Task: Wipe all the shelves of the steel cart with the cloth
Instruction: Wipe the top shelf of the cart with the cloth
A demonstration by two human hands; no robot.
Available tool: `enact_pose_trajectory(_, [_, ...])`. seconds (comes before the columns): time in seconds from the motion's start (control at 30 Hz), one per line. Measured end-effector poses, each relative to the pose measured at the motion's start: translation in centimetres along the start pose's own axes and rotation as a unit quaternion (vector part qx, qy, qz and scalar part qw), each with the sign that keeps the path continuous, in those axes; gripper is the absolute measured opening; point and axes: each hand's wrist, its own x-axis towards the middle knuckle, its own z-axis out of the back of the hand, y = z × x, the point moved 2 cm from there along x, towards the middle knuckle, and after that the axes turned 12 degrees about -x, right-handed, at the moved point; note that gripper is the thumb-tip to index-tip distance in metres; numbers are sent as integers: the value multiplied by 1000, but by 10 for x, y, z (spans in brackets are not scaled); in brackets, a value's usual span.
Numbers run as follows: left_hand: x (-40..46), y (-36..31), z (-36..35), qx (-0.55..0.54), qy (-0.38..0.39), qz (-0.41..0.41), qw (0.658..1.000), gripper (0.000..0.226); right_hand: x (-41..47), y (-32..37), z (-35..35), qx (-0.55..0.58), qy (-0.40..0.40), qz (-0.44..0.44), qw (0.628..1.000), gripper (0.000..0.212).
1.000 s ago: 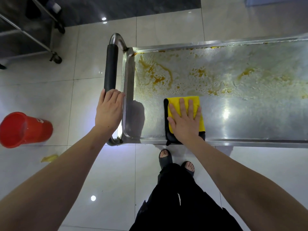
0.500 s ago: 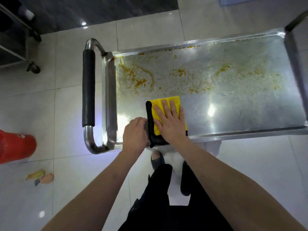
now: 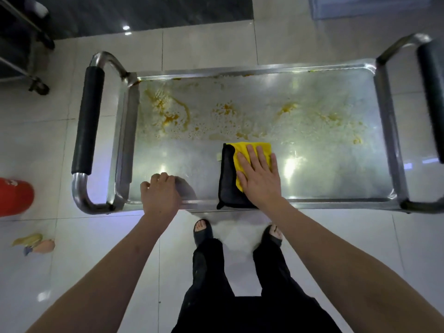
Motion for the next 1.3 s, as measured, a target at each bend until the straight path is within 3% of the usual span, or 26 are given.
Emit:
enact_pose_trajectory(0.1, [1, -21, 6, 8, 2, 34, 999, 36, -7, -40, -2, -8, -8, 0, 1000, 60])
enact_pose_trajectory(0.2, [-4, -62, 10, -39, -1, -1, 999, 42, -8, -59, 0, -13, -12, 9, 1000, 60])
enact_pose_trajectory(0.47, [0, -138, -6, -121, 33, -87, 988, 49, 8, -10, 4, 29, -19, -27, 999, 75])
enact_pose_trajectory(0.63, [8, -151, -8, -127, 56, -79, 987, 55, 7, -29, -2, 33, -70, -24, 997, 60])
enact_pose_trajectory(0.77, [4, -156, -5, -73, 50, -91, 992, 62, 1, -62, -5, 37, -101, -48, 993, 53])
enact_pose_trajectory(1.03, [6, -172, -2, -18, 62, -80, 995, 56, -12, -161, -9, 25, -65, -114, 991, 54])
enact_pose_trajectory(1.2, [6, -192, 7, -24, 53, -83, 995, 49, -11, -154, -5, 18, -49, -134, 990, 53])
enact_pose_trajectory(1.3, [4, -212, 7, -61, 58, -120, 989, 56, -8, -134, -2, 22, -37, -128, 991, 57])
